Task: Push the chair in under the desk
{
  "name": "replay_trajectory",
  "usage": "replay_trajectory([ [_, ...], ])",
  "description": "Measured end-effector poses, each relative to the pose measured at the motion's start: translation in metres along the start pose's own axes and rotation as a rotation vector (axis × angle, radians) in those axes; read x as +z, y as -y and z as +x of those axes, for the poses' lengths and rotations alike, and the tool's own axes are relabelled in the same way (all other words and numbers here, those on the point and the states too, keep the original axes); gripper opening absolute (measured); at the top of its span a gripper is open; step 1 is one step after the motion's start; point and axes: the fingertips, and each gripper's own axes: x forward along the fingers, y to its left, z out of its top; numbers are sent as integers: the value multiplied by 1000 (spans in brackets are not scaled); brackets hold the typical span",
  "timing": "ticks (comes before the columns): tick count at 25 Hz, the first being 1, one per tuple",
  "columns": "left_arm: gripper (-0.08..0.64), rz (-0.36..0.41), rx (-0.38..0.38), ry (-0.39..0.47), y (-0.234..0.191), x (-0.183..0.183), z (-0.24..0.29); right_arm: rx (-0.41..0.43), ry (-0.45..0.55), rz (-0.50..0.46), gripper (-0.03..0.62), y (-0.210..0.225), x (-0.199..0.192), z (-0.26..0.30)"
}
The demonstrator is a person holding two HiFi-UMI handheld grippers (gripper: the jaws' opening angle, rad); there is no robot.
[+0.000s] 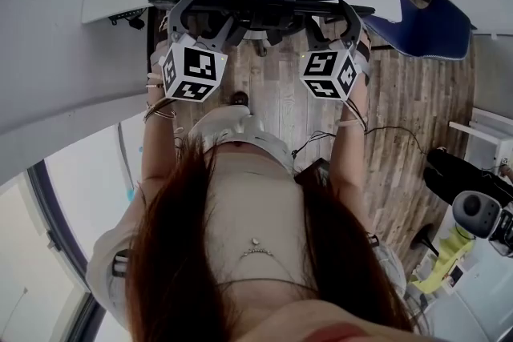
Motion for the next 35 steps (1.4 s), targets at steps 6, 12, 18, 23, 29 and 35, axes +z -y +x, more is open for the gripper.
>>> replay_trajectory([
  [6, 305, 4, -6, -4, 2, -1, 3, -4, 22, -14, 319, 0, -2, 2],
  [12, 305, 20, -17, -20, 3, -3, 4, -27, 26, -46, 319, -2, -4, 1],
  [18, 304, 2, 2, -2, -2, 1, 2, -22, 16, -38, 316, 3, -2, 0],
  [23, 295, -53, 27, 37, 3, 8, -15, -16, 42, 55, 284, 5, 0, -19],
  [29, 224, -98, 63, 69, 10, 15, -40, 4, 73, 196, 235, 5, 4, -46],
  [35, 159, -141, 96, 75, 24, 15, -64, 16, 83, 248, 184, -5, -1, -70],
])
